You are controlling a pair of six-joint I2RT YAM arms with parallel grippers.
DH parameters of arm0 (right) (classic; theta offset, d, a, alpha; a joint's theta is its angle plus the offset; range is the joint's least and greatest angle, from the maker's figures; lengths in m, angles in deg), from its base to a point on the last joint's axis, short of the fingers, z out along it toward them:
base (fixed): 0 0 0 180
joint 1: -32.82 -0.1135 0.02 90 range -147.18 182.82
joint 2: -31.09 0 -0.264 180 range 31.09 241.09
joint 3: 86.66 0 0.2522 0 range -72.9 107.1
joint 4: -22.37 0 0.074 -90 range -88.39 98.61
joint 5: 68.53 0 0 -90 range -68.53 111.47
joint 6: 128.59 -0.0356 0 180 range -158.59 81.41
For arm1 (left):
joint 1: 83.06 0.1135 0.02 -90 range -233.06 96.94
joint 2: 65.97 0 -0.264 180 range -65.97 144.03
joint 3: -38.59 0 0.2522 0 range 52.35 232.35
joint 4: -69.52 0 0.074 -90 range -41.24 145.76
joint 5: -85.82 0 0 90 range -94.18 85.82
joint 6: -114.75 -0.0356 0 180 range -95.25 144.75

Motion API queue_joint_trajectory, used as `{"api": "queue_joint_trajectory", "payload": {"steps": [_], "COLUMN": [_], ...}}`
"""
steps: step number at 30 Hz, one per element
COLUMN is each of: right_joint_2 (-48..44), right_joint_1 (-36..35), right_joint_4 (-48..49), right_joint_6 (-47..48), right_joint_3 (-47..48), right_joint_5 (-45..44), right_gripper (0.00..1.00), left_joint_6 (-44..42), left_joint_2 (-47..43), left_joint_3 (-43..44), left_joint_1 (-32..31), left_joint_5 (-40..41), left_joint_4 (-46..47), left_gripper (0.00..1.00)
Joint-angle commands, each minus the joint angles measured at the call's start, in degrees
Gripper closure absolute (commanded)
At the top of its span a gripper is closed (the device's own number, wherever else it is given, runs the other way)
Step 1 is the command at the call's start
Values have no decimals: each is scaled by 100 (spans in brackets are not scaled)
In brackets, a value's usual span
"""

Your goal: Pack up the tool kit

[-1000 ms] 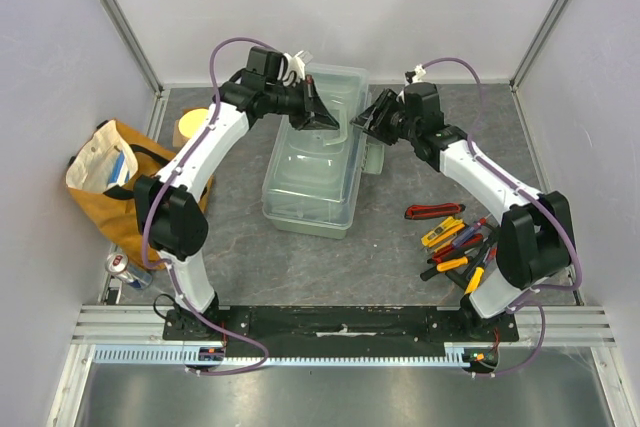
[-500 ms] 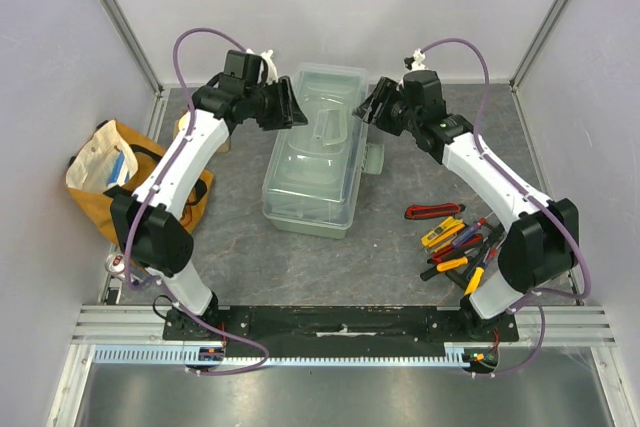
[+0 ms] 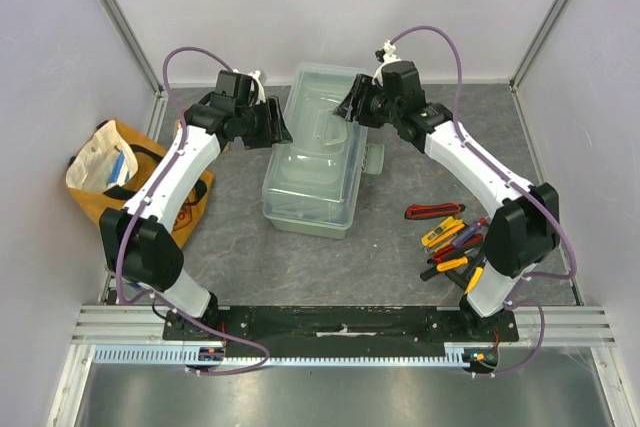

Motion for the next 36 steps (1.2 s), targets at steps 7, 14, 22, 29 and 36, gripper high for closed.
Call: {"api": "queue_joint_trajectory", "payload": {"steps": [7, 14, 22, 29, 36], "right_joint_2": [397, 345, 187, -24, -147], "right_joint_1": [-257, -345, -354, -354, -363], "right_joint_4": [-649, -448, 448, 871, 897], "right_joint_6": [51, -291, -950, -1206, -1004], "right_joint_3": [538, 354, -181, -455, -516], "right_joint_5": [-21, 304, 989, 1193, 981], "right_gripper": [46, 49, 55, 57, 57], "left_joint_6": [-384, -393, -314, 29, 29], "left_joint_2": [-146, -67, -58, -6, -58], "left_joint_3": [-260, -260, -339, -585, -620], "left_joint_1": [-2, -2, -2, -2, -2], "left_joint_5": [-347, -540, -769, -1305, -1139], "left_joint_4": [29, 20, 108, 371, 354], "left_gripper": [37, 37, 37, 38, 39]}}
